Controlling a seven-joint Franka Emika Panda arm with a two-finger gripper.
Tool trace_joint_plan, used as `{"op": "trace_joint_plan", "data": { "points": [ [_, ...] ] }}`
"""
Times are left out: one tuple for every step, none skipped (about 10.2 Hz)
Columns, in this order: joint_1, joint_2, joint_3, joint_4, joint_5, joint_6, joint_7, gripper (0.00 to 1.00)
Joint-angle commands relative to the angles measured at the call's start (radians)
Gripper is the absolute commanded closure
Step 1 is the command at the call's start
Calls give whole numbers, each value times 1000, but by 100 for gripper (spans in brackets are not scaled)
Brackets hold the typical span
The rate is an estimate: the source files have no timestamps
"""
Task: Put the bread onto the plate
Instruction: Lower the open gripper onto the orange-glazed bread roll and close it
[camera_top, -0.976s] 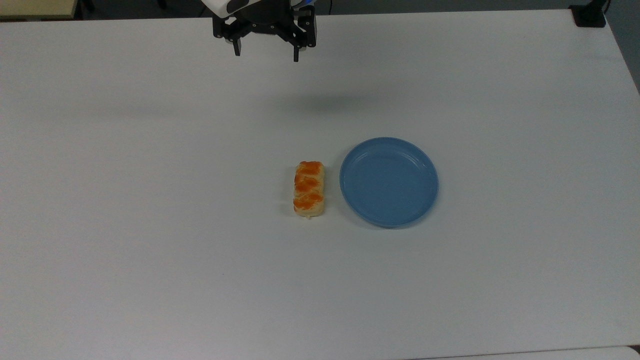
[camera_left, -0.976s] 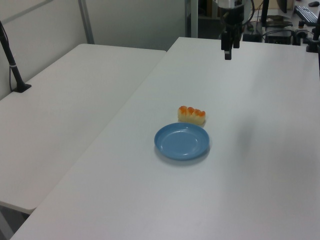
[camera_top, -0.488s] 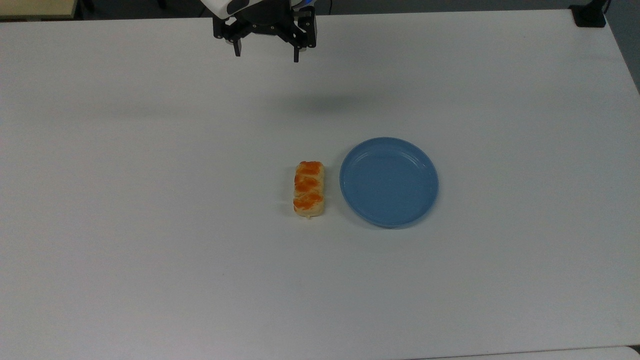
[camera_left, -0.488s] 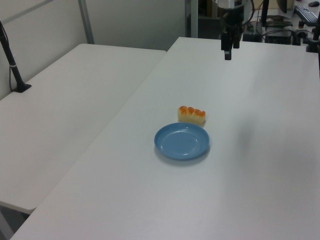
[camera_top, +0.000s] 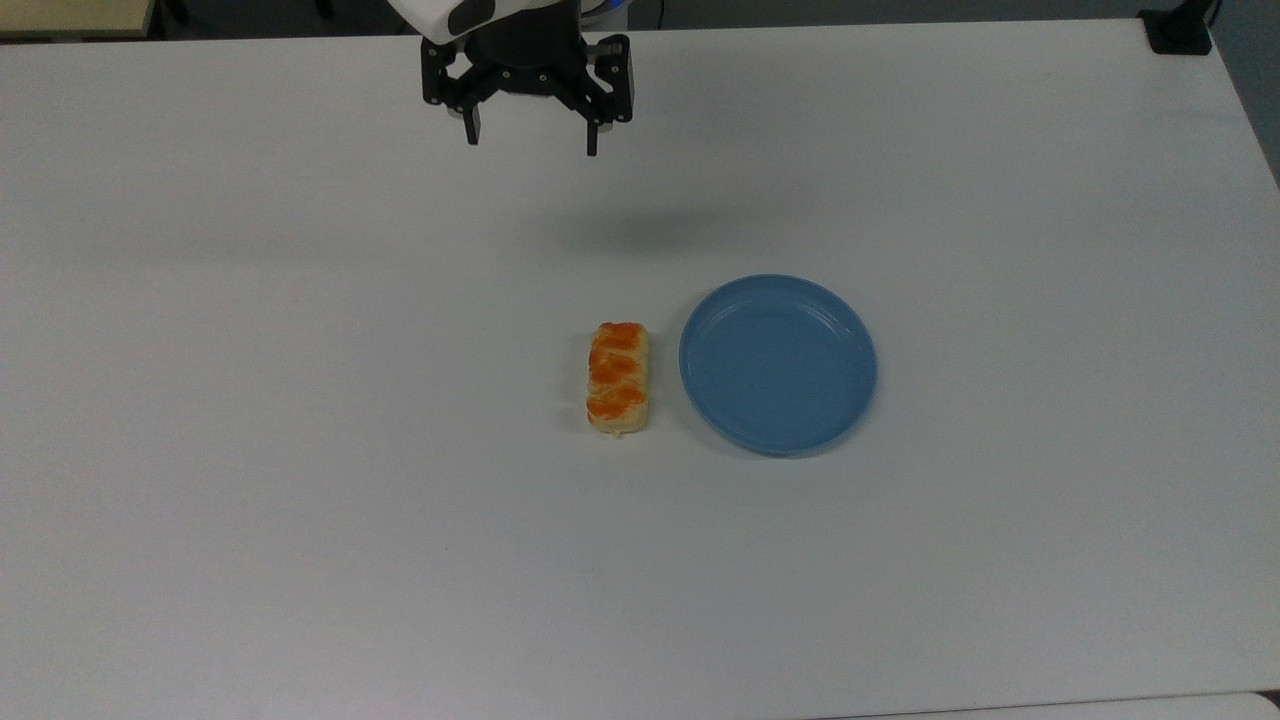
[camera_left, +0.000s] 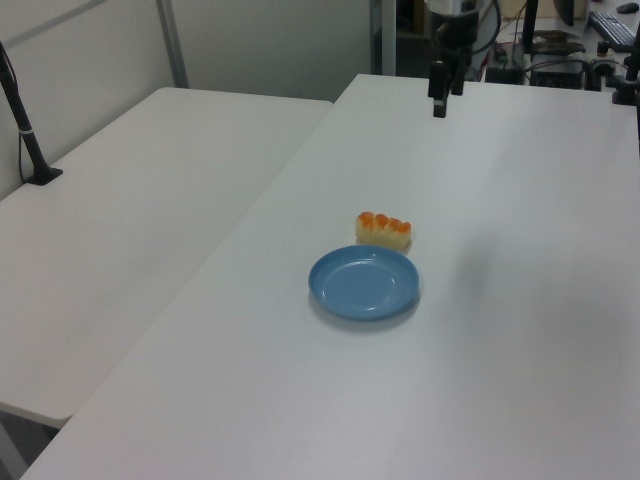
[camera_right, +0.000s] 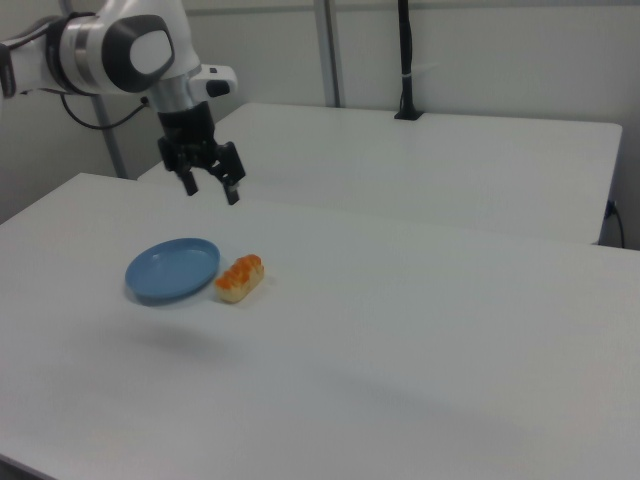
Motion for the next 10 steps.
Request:
{"op": "trace_joint_plan", "data": {
  "points": [
    [8,89,-48,6,21,219,-29,0],
    [17,158,-48,4,12,286,-30,0],
    [47,221,-48,3,8,352,-30,0],
    [76,287,-47,-2,4,394,-29,0],
    [112,351,-47,-5,4,437,-18,0],
    [130,388,-47,-8,4,451,-15,0],
    [141,404,-47,-16,4,459,-15,4],
    [143,407,-47,-28,4,465,-15,19],
    [138,408,-47,-30,2,466,-22,37],
    [137,404,-47,-28,-4,465,-27,50]
  ]
}}
